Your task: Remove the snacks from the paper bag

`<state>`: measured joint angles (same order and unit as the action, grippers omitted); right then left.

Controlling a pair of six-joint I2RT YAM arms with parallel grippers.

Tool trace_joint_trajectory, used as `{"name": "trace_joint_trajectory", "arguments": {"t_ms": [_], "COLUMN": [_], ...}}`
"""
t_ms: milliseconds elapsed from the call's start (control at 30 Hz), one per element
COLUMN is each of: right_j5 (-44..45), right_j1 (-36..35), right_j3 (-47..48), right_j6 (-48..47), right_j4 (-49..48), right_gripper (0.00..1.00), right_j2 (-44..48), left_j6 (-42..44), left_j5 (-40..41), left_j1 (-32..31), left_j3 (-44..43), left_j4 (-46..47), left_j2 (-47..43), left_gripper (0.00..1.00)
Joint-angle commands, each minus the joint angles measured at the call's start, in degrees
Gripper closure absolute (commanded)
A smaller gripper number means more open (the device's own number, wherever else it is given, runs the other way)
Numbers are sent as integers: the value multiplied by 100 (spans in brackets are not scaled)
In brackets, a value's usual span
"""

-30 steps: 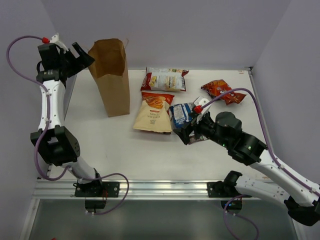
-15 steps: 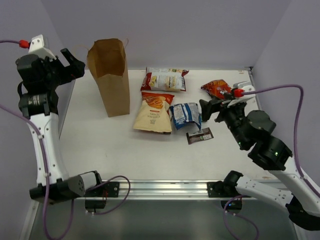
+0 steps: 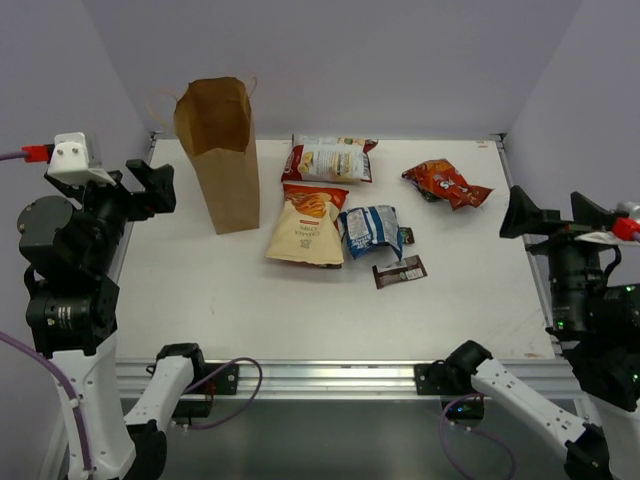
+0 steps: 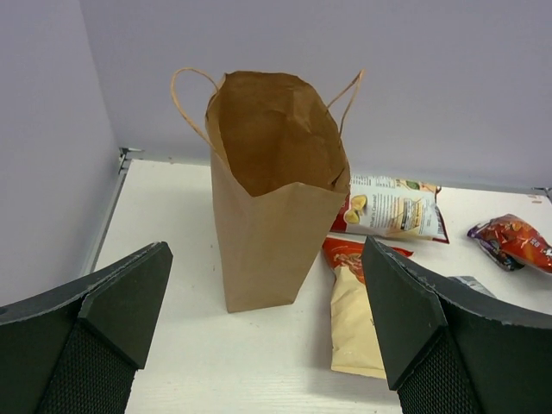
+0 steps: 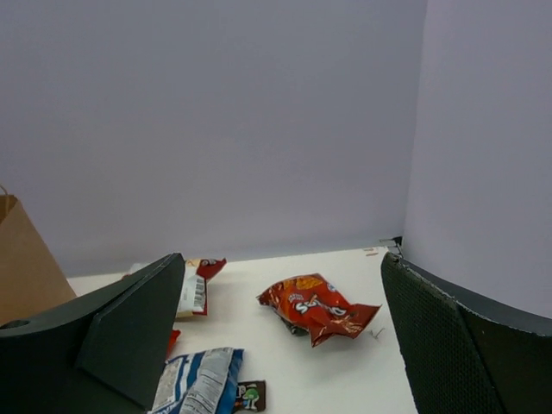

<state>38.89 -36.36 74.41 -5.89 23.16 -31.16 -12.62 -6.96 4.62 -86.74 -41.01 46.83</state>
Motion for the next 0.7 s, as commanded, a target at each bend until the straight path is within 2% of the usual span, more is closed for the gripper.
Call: {"name": "trace_joint_trajectory", "arguments": {"t_ms": [0,167,267,667], "right_j5": [30,-100,-267,-409], "right_j1": [15,24,15,24], "right_j3": [-137,-383,-681,-806], "right_j6": [-254,-150,-202,-228], "right_j4": [-48,-57,-451,-637], "right_gripper": [1,1,1,1], "right_j2": [303,750,1067,1077], "left_j6": [129,85,216,243], "left_j5": [231,-25,28,72], "left_j1": [-75,-93,-128,-216], "left_j3": [-79,-282,-177,122], "left_j4": [-310,-513,-495,-285], "left_j2": [-130,-314,-499,-543], "left_gripper": [0,0,0,0]}}
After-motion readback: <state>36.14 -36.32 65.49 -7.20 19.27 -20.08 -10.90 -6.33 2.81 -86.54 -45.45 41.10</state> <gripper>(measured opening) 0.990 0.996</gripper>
